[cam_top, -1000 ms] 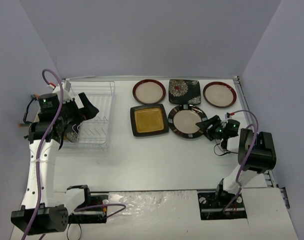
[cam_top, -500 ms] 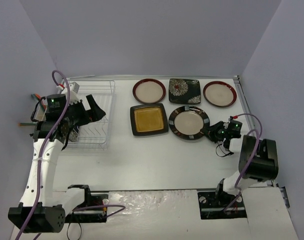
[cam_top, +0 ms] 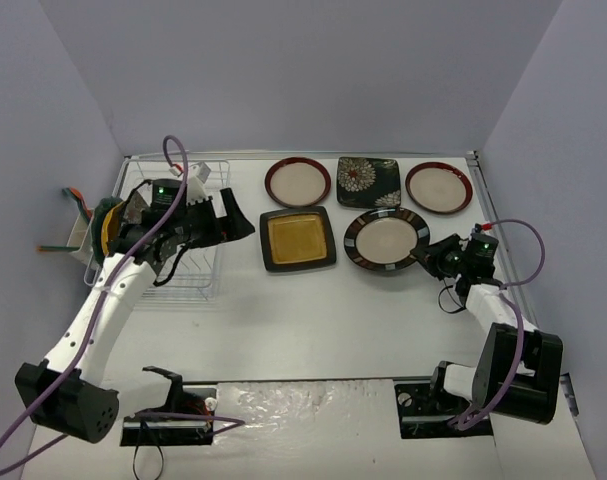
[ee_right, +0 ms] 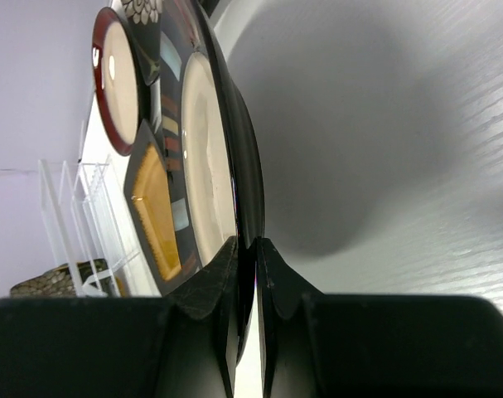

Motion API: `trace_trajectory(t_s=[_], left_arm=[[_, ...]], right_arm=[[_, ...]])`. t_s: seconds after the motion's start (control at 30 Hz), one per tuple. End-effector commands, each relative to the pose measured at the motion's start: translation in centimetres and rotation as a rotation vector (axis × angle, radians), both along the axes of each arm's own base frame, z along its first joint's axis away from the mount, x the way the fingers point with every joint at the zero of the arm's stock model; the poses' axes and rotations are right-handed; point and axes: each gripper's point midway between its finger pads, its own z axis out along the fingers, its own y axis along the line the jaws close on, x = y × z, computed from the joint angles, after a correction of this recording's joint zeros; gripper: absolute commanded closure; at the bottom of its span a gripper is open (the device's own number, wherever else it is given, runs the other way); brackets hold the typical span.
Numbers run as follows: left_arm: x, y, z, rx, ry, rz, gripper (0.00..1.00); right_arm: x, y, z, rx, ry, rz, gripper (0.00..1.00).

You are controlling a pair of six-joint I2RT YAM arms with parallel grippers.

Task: Load the plates into the dish rack

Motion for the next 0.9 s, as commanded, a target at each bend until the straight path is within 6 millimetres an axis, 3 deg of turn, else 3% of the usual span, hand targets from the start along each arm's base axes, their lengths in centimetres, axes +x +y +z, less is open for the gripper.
trace_trajectory(t_s=[0.0, 0.1, 0.37, 0.7, 0.87], left_arm=[[2.3, -4.0, 5.5, -0.112, -0.155, -0.023, 0.03], [2.7, -5.9, 5.2, -0.144, -0.132, -0.037, 0.03], [4.4, -9.3, 5.7, -0.227, -0.126, -0.041, 0.03], [5.7, -10.9, 6.5, -0.298, -0.121, -0.044, 0.03], [5.8, -11.6, 6.1, -0.331, -0.093, -0.057, 0.12]], right_arm=[[2.6, 2.5, 12.2, 0.093, -0.353, 0.141, 1.0], [2.3, 4.9, 15.2, 0.141, -0.432, 0.235, 1.0], [0.7, 11.1, 20.8, 0.176, -0.564, 0.465, 1.0], [-1.4, 15.1, 23.5, 0.263, -0.63, 0.618, 1.0], [-1.7, 16.0, 24.0, 0.281, -0.65, 0.646, 1.0]])
